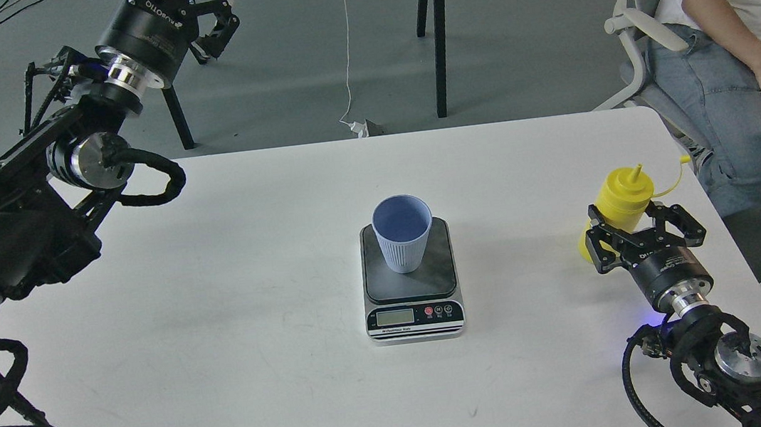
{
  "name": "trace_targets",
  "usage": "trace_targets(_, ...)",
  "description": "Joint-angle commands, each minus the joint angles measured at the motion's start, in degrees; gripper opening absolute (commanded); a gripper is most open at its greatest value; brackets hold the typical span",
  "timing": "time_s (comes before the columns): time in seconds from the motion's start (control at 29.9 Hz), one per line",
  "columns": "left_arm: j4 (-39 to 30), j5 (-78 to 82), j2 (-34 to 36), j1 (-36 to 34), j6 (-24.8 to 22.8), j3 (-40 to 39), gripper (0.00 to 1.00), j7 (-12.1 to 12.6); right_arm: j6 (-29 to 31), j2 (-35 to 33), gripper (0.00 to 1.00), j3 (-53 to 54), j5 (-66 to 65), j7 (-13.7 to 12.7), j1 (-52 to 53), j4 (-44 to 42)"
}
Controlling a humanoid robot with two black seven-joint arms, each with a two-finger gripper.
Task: Pour seasoning into cup on scale with both arms
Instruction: 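Grasp the yellow squeeze bottle with the right gripper, then lift the yellow bottle and carry it above the blue cup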
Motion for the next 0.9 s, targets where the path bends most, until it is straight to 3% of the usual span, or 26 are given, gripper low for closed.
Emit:
trace_targets(0.0, 0.0, 0.0, 0.0, 0.0, 0.0, 0.0, 1.0, 0.0, 0.0, 0.0, 0.47, 0.0, -0.1, -0.7, 0.4, 0.0)
trace_targets(0.07, 0.0, 0.0, 0.0, -0.1, 0.0, 0.0, 1.0, 0.0, 0.0, 0.0, 0.35, 0.0, -0.3, -0.7, 0.4, 0.0)
trace_targets(0.1, 0.0, 0.0, 0.0, -0.1, 0.0, 0.0, 1.0, 0.0, 0.0, 0.0, 0.33, 0.0, -0.4, -0.8, 0.5, 0.0)
trace_targets(0.37, 0.0, -0.1, 0.0, -0.1, -0.1, 0.0, 1.0, 0.0, 0.0, -0.5, 0.34, -0.2, -0.7, -0.9, 2.0, 2.6)
trace_targets(0.87, 0.0, -0.2, 1.1, 0.0, -0.5, 0.0, 1.0, 0.0, 0.0, -0.5, 0.33, -13.4, -11.4, -1.8, 23.1, 6.5)
